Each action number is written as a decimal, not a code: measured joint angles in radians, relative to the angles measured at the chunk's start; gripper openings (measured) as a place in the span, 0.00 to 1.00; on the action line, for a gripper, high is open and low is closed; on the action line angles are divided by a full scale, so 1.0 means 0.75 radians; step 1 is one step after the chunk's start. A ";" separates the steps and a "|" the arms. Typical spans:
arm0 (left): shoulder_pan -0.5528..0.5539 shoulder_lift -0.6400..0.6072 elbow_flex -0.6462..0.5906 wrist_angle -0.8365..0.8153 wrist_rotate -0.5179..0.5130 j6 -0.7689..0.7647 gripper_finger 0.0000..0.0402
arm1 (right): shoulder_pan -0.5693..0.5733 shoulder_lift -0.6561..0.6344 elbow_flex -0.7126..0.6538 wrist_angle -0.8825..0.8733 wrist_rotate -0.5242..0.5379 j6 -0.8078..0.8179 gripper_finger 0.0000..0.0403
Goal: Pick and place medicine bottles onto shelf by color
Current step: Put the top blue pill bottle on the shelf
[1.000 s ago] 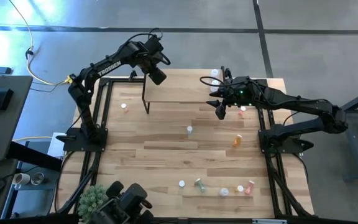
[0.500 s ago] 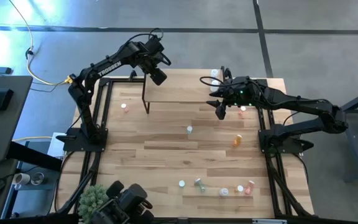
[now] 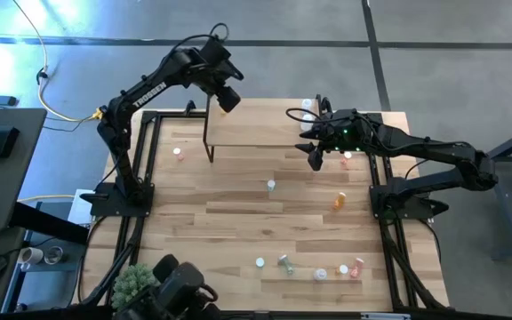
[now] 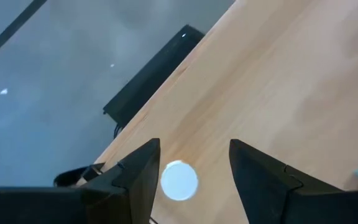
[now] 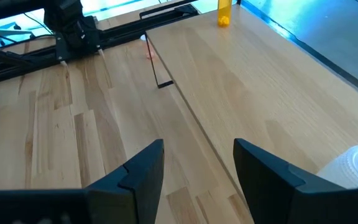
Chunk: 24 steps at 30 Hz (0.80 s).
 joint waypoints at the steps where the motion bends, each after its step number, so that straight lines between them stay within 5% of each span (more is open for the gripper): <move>1: 0.000 0.000 0.018 -0.015 0.006 0.016 0.46 | 0.000 0.000 0.000 0.000 -0.001 -0.002 0.46; 18: -0.223 -0.082 0.024 -0.099 0.147 0.132 0.46 | 0.000 -0.001 0.000 -0.074 -0.001 -0.027 0.46; 24: -0.346 -0.121 -0.164 -0.022 0.148 0.104 0.46 | 0.000 -0.001 0.000 -0.116 -0.027 -0.028 0.46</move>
